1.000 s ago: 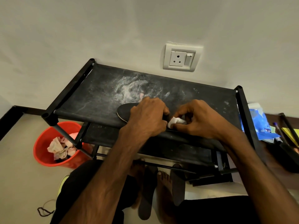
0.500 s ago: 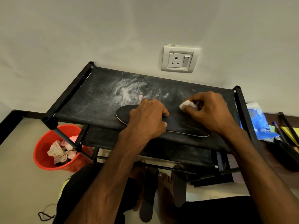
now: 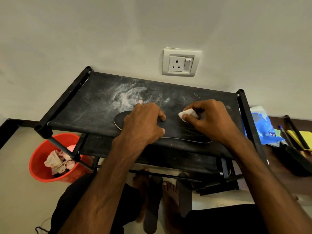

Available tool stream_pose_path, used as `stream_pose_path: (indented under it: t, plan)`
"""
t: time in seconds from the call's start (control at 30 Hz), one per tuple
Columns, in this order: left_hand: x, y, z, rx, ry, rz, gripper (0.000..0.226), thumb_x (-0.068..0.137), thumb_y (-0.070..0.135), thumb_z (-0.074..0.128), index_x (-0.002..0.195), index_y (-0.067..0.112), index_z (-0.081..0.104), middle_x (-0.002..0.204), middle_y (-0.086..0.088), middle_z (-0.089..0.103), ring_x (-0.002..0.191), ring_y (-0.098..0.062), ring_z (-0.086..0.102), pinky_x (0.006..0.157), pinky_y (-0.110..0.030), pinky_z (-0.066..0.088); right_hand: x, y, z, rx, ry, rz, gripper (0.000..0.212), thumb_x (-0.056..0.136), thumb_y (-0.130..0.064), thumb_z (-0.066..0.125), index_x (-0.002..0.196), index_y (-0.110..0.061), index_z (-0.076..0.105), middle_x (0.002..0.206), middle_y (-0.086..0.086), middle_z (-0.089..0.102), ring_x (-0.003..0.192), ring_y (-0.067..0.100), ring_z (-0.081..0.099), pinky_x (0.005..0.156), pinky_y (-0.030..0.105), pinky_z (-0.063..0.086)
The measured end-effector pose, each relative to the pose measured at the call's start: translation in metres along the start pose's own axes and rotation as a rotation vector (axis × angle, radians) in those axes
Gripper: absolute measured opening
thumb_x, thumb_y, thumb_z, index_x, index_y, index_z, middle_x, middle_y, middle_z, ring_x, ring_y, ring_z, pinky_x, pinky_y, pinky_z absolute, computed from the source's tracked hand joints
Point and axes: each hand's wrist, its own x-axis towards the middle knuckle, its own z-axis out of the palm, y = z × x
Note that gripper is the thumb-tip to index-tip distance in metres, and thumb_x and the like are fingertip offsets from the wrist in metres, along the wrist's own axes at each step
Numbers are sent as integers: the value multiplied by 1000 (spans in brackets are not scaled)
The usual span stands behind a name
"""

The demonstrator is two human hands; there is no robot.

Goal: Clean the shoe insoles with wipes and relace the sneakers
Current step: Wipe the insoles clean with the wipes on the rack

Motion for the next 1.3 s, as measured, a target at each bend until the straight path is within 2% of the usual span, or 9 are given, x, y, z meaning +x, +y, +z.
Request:
stream_pose_path:
  t: [0.1, 0.2, 0.27, 0.4, 0.63, 0.8, 0.93, 1.07, 1.3]
  plan:
    - [-1, 3, 3, 94, -25, 114, 53, 86, 43, 76, 135, 32, 60, 140, 5, 54, 138, -20, 35, 101, -40, 43, 1, 2, 0, -9, -10, 11, 19, 87, -33, 78, 106, -31, 78, 93, -9, 76, 81, 5, 68, 75, 41, 61]
    - [1, 6, 10, 111, -128, 237, 80, 81, 58, 73, 149, 26, 43, 151, 9, 40, 141, -17, 24, 106, -38, 37, 2, 2, 0, -16, -5, 16, 19, 86, -35, 76, 105, -32, 77, 91, -8, 76, 81, 7, 68, 76, 43, 61]
    - [5, 5, 14, 86, -126, 251, 86, 81, 57, 75, 152, 26, 38, 154, 10, 37, 141, -16, 23, 110, -38, 35, 2, 1, 1, -11, 2, 18, 20, 85, -37, 76, 105, -31, 77, 90, -7, 76, 81, 9, 69, 75, 44, 61]
    - [13, 0, 13, 48, -112, 255, 78, 81, 53, 76, 148, 29, 45, 146, 9, 48, 138, -16, 27, 112, -38, 35, 1, 0, 2, 8, 4, 16, 20, 85, -35, 77, 104, -31, 77, 89, -7, 76, 80, 8, 68, 75, 43, 61]
    - [13, -15, 2, -7, -154, 228, 75, 74, 52, 82, 141, 35, 53, 141, 11, 51, 135, -12, 31, 111, -36, 36, -1, 1, 1, 28, -4, 27, 20, 85, -37, 76, 105, -32, 78, 89, -7, 75, 82, 9, 69, 75, 44, 61]
    - [11, -15, 2, -28, -116, 244, 60, 79, 58, 75, 133, 36, 60, 136, 9, 54, 135, -14, 37, 112, -40, 36, 0, -2, 2, 27, -16, 16, 20, 85, -36, 77, 105, -33, 77, 90, -8, 75, 82, 8, 69, 75, 43, 61]
    - [8, -11, -2, 14, -61, 178, 40, 87, 41, 75, 125, 40, 66, 133, 6, 56, 126, -18, 48, 104, -45, 46, 0, -5, 1, 24, -20, 19, 20, 85, -33, 78, 105, -33, 77, 92, -10, 75, 84, 7, 67, 77, 42, 61]
    - [2, -3, -4, 63, -35, 125, 38, 88, 37, 75, 125, 44, 67, 136, 11, 57, 125, -15, 52, 102, -40, 48, 5, -8, 4, -16, -30, 18, 18, 86, -34, 79, 103, -30, 78, 90, -8, 75, 81, 6, 66, 75, 41, 61]
    - [-6, 12, 0, 133, -8, 90, 37, 93, 29, 71, 127, 42, 65, 137, 7, 55, 130, -19, 48, 100, -42, 45, 15, -6, 13, -88, -106, 21, 19, 86, -38, 77, 102, -27, 78, 85, -6, 73, 72, 8, 65, 69, 38, 60]
